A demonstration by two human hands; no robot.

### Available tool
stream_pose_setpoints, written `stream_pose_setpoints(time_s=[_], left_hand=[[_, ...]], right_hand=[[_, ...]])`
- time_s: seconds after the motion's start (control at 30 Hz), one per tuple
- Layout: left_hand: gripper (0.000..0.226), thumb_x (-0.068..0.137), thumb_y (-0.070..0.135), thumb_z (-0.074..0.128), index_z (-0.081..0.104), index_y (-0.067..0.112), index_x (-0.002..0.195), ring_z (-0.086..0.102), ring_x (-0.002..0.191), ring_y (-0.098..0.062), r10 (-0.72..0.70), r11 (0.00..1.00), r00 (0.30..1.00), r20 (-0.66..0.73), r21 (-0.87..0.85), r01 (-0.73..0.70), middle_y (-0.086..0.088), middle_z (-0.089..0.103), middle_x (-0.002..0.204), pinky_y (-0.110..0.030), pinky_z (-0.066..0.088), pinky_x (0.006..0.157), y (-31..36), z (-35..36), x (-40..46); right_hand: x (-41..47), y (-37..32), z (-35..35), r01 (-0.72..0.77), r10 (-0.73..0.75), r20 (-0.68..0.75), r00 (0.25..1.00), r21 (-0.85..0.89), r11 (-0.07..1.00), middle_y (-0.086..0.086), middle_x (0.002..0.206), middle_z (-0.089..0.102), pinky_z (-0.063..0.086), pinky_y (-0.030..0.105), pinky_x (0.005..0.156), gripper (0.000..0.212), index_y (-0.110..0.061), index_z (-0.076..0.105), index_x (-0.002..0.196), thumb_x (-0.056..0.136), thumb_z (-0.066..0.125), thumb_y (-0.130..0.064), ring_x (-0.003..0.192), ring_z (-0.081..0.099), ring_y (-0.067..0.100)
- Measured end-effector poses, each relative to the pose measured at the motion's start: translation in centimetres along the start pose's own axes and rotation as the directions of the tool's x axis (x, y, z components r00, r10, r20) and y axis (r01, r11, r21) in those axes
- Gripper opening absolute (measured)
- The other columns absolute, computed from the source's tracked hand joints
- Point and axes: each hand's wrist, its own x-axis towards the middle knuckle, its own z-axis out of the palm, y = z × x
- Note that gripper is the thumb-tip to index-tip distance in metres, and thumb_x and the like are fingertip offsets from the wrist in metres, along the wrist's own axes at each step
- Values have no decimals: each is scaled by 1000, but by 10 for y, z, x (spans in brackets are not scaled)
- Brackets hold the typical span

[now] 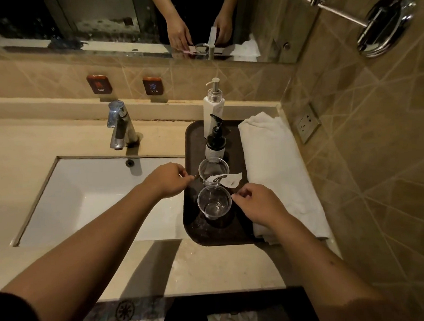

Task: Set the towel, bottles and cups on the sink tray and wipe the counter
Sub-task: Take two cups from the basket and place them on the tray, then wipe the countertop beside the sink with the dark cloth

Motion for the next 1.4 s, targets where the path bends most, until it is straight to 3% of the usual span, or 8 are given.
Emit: stream_pose_setpoints(time_s=[0.17, 0.3, 0.53, 0.73, 1.07, 1.2, 1.4], left_hand=[[37, 94, 48, 58, 67, 18, 113, 64, 96, -18, 5, 995, 999, -45, 99, -1, -4, 71, 112, -34, 53, 85, -1, -10, -56], [37, 94, 48, 59, 67, 19, 116, 60, 91, -12, -13, 991, 995, -100, 132, 26, -2, 71, 115, -29, 50, 83, -7, -12, -109], [33, 94, 45, 59, 67, 19, 113, 64, 97, -15, -119, 981, 985, -126, 140, 137, 0, 71, 113, -30, 51, 84, -41, -15, -195], [33, 93, 50, 56, 68, 24, 110, 63, 94, -12, -202, 970, 962, -184, 101, 222, 5, 70, 106, -31, 52, 80, -97, -35, -253], [18, 89, 50, 61, 63, 34, 97, 61, 84, -4, -292, 956, 927, -233, -63, 286, 12, 68, 96, -26, 46, 71, -273, -74, -352], [16, 88, 51, 64, 63, 34, 88, 60, 80, 1, -328, 944, 904, -275, -126, 305, 17, 66, 87, -25, 48, 67, -365, -101, -398], [15, 87, 49, 67, 65, 34, 85, 61, 78, -3, -430, 902, 860, -276, -166, 398, 14, 67, 84, -28, 49, 68, -491, -132, -443]], right_hand=[[-32, -14, -28, 90, -104, -65, 993, -188, 978, -10, 82, 61, 45, 27, 61, 18, -28, 59, 89, 95, 60, -45, 74, 56, 8], [-58, -23, -35, 191, -216, -46, 975, -312, 931, -7, 76, 61, 44, 29, 56, 25, -29, 55, 80, 93, 58, -50, 69, 57, 11], [-92, -60, -1, 452, -429, 143, 892, -282, 846, -8, 83, 63, 55, 32, 69, 20, -28, 60, 94, 93, 58, -48, 74, 58, 8], [-120, -111, 52, 599, -545, 249, 801, -292, 746, -4, 104, 64, 54, 35, 77, 30, -27, 60, 110, 93, 55, -50, 87, 60, 14], [-180, -229, 189, 659, -559, 350, 752, -377, 651, -4, 106, 67, 50, 29, 74, 26, -28, 62, 105, 90, 58, -48, 84, 59, 13], [-215, -296, 259, 685, -542, 422, 726, -377, 624, -1, 112, 67, 51, 31, 82, 29, -26, 63, 111, 91, 58, -48, 89, 58, 15], [-259, -379, 355, 737, -549, 504, 666, -331, 590, 4, 107, 64, 53, 38, 81, 29, -22, 63, 109, 93, 55, -45, 94, 61, 23]])
